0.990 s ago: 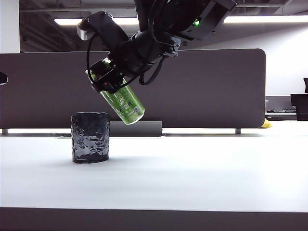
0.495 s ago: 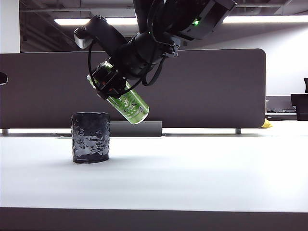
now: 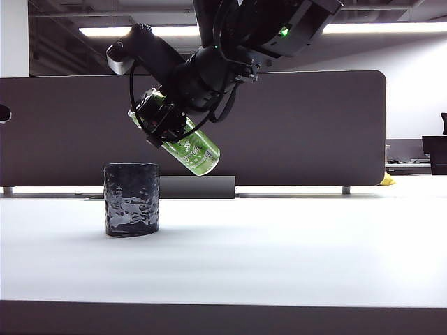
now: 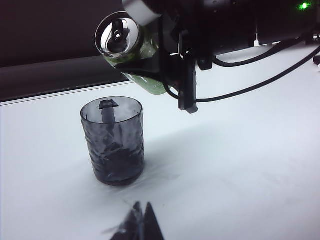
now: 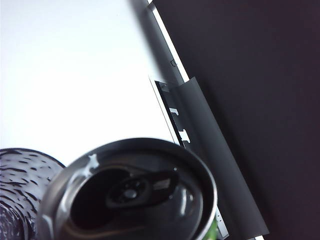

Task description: Pick up the metal can, pour some water into the cup, then place the can back on the table.

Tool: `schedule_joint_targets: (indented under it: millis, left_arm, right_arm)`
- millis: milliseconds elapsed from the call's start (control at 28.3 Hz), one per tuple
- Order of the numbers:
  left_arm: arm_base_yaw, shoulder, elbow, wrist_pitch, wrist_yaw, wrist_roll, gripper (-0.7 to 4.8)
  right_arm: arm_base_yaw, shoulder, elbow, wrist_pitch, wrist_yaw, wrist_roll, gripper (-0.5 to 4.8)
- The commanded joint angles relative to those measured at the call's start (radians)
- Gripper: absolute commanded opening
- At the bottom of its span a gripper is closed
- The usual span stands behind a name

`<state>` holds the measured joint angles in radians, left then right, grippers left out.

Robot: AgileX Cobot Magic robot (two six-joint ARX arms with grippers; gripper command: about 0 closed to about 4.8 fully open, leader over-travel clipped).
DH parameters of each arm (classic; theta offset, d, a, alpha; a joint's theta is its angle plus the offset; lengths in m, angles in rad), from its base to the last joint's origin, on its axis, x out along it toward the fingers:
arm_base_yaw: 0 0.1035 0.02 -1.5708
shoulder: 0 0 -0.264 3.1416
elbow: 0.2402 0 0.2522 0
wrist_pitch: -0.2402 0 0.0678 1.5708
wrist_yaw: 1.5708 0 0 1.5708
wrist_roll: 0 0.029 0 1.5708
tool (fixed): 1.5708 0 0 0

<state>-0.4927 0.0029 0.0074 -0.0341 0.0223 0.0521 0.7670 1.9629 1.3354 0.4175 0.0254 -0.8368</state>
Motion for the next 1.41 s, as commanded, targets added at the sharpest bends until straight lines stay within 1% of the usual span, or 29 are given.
schedule_joint_targets:
  millis: [35, 389, 566, 672, 778, 955, 1167, 1414]
  left_arm:
    - [0.001, 0.001, 0.001, 0.013, 0.000, 0.000, -0.05]
    - [0.002, 0.001, 0.001, 0.013, 0.000, 0.000, -0.05]
    - [0.002, 0.001, 0.001, 0.013, 0.000, 0.000, -0.05]
    - [0.003, 0.001, 0.001, 0.013, 0.000, 0.000, -0.05]
    - [0.024, 0.001, 0.001, 0.013, 0.001, 0.000, -0.05]
    - [0.108, 0.001, 0.001, 0.013, 0.000, 0.000, -0.05]
    - [0.110, 0.001, 0.001, 0.013, 0.000, 0.000, -0.05]
    - [0.110, 0.001, 0.001, 0.013, 0.000, 0.000, -0.05]
  right_arm:
    - [0.004, -0.008, 0.010, 0.042, 0.002, -0.037, 2.37]
    - [0.014, -0.008, 0.010, 0.028, 0.003, -0.086, 2.37]
    - [0.013, -0.008, 0.010, 0.027, 0.044, -0.111, 2.37]
    - [0.014, -0.008, 0.010, 0.028, 0.045, -0.116, 2.37]
    - [0.014, -0.008, 0.010, 0.027, 0.051, -0.118, 2.37]
    - [0.014, -0.008, 0.010, 0.027, 0.051, -0.135, 2.37]
    - [0.014, -0.006, 0.010, 0.026, 0.047, -0.142, 2.37]
    - [0.014, -0.005, 0.012, 0.024, 0.047, -0.190, 2.36]
